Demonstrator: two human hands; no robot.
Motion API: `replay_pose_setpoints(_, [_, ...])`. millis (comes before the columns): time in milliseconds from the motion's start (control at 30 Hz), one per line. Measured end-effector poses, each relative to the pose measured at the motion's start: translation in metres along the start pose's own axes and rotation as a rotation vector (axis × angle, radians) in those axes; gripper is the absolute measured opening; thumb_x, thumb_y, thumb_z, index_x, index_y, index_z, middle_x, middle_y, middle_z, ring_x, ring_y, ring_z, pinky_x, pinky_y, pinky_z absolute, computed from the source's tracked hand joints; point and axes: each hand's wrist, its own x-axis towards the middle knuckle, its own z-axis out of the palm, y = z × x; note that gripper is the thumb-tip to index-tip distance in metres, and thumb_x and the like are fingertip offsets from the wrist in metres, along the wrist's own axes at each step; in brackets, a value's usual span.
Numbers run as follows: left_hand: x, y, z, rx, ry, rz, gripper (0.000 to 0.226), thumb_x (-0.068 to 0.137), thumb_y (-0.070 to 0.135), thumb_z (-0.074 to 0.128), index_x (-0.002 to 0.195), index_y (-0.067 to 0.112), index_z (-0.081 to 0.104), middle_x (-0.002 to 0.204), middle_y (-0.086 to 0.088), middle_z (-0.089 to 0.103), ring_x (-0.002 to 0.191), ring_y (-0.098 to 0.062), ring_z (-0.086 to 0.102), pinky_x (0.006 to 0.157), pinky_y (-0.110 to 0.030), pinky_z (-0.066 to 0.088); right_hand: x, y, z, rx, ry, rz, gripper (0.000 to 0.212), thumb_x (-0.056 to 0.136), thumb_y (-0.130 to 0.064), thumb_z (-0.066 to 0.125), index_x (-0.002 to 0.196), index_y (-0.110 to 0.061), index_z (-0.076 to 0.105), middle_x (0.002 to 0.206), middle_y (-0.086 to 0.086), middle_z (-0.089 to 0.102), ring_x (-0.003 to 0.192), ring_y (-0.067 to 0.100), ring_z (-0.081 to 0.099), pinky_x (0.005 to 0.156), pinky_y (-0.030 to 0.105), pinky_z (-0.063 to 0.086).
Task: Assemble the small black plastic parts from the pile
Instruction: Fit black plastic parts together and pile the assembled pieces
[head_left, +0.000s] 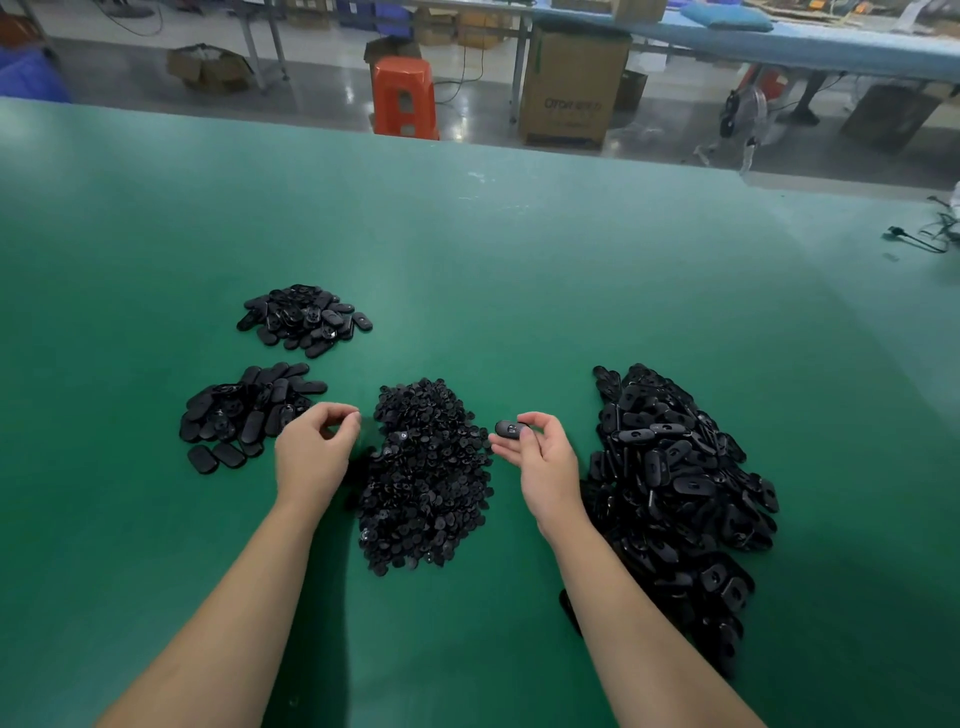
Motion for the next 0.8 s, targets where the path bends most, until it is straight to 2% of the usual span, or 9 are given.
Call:
replay_pose_setpoints(100, [-0.005, 0.023, 0.007, -0.098, -0.047, 0.026, 0.013, 0.09, 0.023, 0.074, 0.082, 0.034, 0.073, 0.074, 0.011, 0.073, 0.068, -0.008, 0.065, 0.064, -0.024, 0.053, 0.0, 0.001, 0.001, -0.043, 0.003, -0.004, 0.019, 0.109, -0.015, 0.038, 0.112, -0.025, 0.054, 0.1, 0.0, 0.075, 0.092, 0.011, 0.075, 0.09, 0.03, 0.057])
replay_pose_setpoints(233, [-0.017, 0.061, 0.036, -0.14, -0.223, 0.127, 0.01, 0.086, 0.02, 0.077, 0.084, 0.03, 0.077, 0.08, 0.02, 0.074, 0.076, 0.003, 0.067, 0.07, -0.008, 0.048, 0.0, 0.001, 0.001, -0.039, 0.012, -0.006, 0.017, 0.109, -0.016, 0.039, 0.11, -0.021, 0.055, 0.097, 0.001, 0.075, 0.091, 0.012, 0.075, 0.089, 0.032, 0.058])
replay_pose_setpoints(400, [-0.029, 0.088, 0.076, -0.037, -0.361, 0.148, 0.014, 0.087, 0.015, 0.075, 0.081, 0.027, 0.075, 0.072, 0.015, 0.071, 0.063, 0.006, 0.06, 0.066, -0.013, 0.043, -0.002, -0.001, 0.003, 0.023, 0.022, -0.031, 0.014, 0.108, -0.01, 0.038, 0.109, -0.015, 0.051, 0.106, 0.009, 0.073, 0.085, 0.02, 0.076, 0.078, 0.027, 0.06])
replay_pose_setpoints(533, [-0.036, 0.095, 0.09, 0.0, -0.393, 0.09, 0.014, 0.089, 0.011, 0.069, 0.086, 0.023, 0.075, 0.076, 0.013, 0.07, 0.069, -0.002, 0.061, 0.067, -0.016, 0.044, -0.002, -0.002, 0.002, -0.032, 0.027, -0.036, 0.018, 0.108, -0.009, 0.036, 0.105, -0.019, 0.051, 0.098, 0.006, 0.072, 0.079, 0.021, 0.076, 0.079, 0.033, 0.059])
replay_pose_setpoints(667, [-0.045, 0.097, 0.097, -0.035, -0.356, 0.01, 0.012, 0.088, 0.011, 0.069, 0.086, 0.023, 0.073, 0.081, 0.01, 0.073, 0.077, -0.007, 0.068, 0.075, -0.02, 0.052, -0.003, -0.001, 0.003, -0.12, 0.056, -0.06, 0.019, 0.106, -0.008, 0.039, 0.103, -0.021, 0.052, 0.094, 0.003, 0.071, 0.075, 0.013, 0.074, 0.073, 0.026, 0.057])
replay_pose_setpoints(800, [-0.049, 0.098, 0.101, -0.019, -0.327, -0.021, 0.015, 0.086, 0.01, 0.068, 0.079, 0.023, 0.07, 0.079, 0.008, 0.072, 0.076, -0.009, 0.068, 0.071, -0.018, 0.05, -0.001, 0.0, 0.002, -0.227, 0.082, -0.055, 0.014, 0.105, -0.012, 0.043, 0.107, -0.021, 0.054, 0.1, 0.004, 0.07, 0.091, 0.023, 0.07, 0.088, 0.042, 0.054])
